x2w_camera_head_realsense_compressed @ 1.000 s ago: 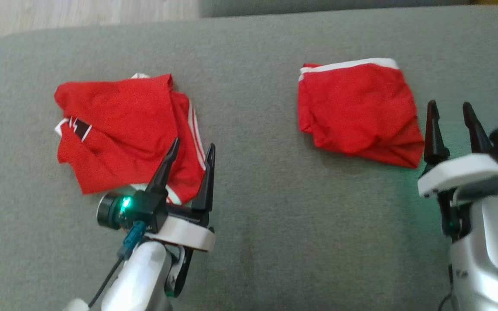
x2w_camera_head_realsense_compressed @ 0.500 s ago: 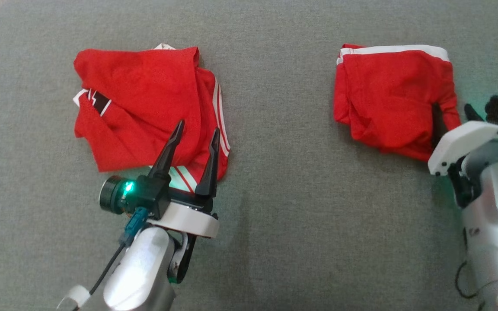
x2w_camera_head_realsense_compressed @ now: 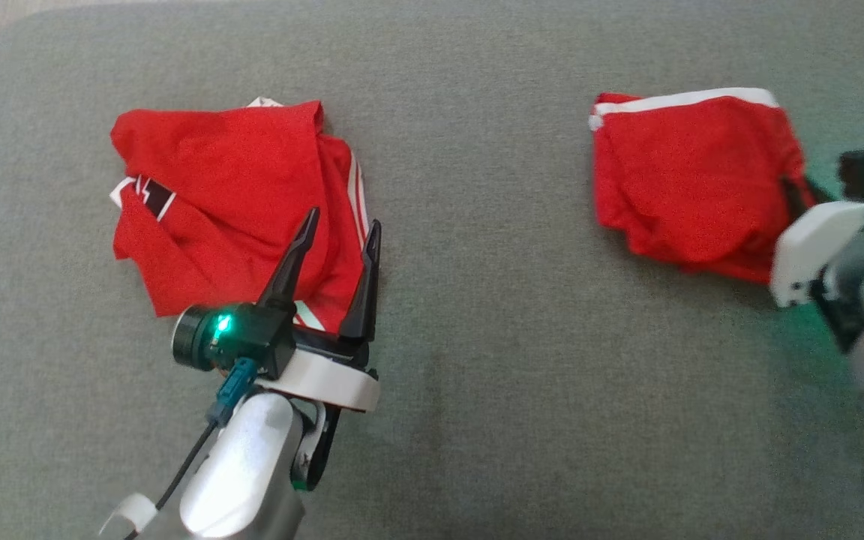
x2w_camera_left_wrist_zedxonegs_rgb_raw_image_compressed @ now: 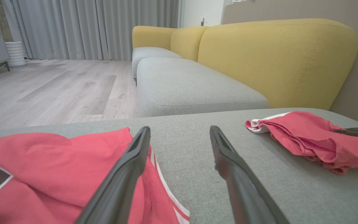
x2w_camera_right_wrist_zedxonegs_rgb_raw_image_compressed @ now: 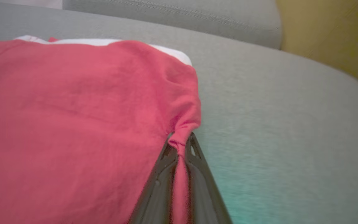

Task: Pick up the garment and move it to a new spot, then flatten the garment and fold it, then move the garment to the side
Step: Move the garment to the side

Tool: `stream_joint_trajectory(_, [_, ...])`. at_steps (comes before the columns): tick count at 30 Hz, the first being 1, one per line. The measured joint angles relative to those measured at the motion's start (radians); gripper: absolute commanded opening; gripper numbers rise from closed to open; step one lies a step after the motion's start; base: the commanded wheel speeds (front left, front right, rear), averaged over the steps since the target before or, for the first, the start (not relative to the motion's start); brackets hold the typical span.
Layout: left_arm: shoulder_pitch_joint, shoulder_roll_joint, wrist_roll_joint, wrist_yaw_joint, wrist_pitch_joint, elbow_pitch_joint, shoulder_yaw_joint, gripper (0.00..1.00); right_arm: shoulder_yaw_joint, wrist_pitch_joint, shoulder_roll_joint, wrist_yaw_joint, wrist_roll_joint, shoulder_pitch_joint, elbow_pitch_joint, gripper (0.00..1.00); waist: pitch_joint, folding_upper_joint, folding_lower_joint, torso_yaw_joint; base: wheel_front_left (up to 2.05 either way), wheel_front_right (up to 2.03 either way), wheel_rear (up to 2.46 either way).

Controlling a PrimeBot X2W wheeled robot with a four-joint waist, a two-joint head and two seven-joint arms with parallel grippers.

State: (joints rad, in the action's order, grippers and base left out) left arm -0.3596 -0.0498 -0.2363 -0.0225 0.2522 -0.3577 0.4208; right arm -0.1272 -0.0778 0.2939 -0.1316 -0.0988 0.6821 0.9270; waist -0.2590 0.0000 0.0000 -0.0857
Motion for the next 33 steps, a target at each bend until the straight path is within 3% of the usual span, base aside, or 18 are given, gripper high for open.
stream_joint_trajectory(5, [0.001,0.001,0.007,-0.001,0.0,0.007,-0.002,1.0,-0.056,0.009,0.119,0.0,-0.007,0.0,-0.031,0.0,0.001,0.0,-0.0001,0.017,0.0,0.0,0.0])
stream_joint_trajectory(6, [0.001,0.001,0.009,-0.001,0.0,0.013,-0.003,1.0,-0.069,0.017,0.166,0.0,-0.006,0.0,-0.04,0.0,-0.008,0.0,0.0,0.018,0.0,0.0,0.0])
stream_joint_trajectory(14, [-0.001,0.001,0.025,0.002,0.0,0.022,-0.01,1.0,-0.009,0.044,0.3,0.0,0.014,0.0,0.0,0.0,-0.051,0.0,0.0,0.006,0.0,0.0,0.0])
stream_joint_trajectory(20, [-0.003,0.001,0.026,0.006,0.0,0.022,-0.027,1.0,0.086,0.07,0.324,0.0,0.071,0.014,0.049,0.0,-0.064,0.0,0.0,-0.008,0.0,0.0,0.0])
stream_joint_trajectory(33, [-0.003,0.001,0.035,0.013,0.0,0.023,-0.034,1.0,0.245,0.079,0.3,0.0,0.209,0.027,0.073,0.0,-0.065,0.0,0.0,-0.007,0.0,0.0,0.0])
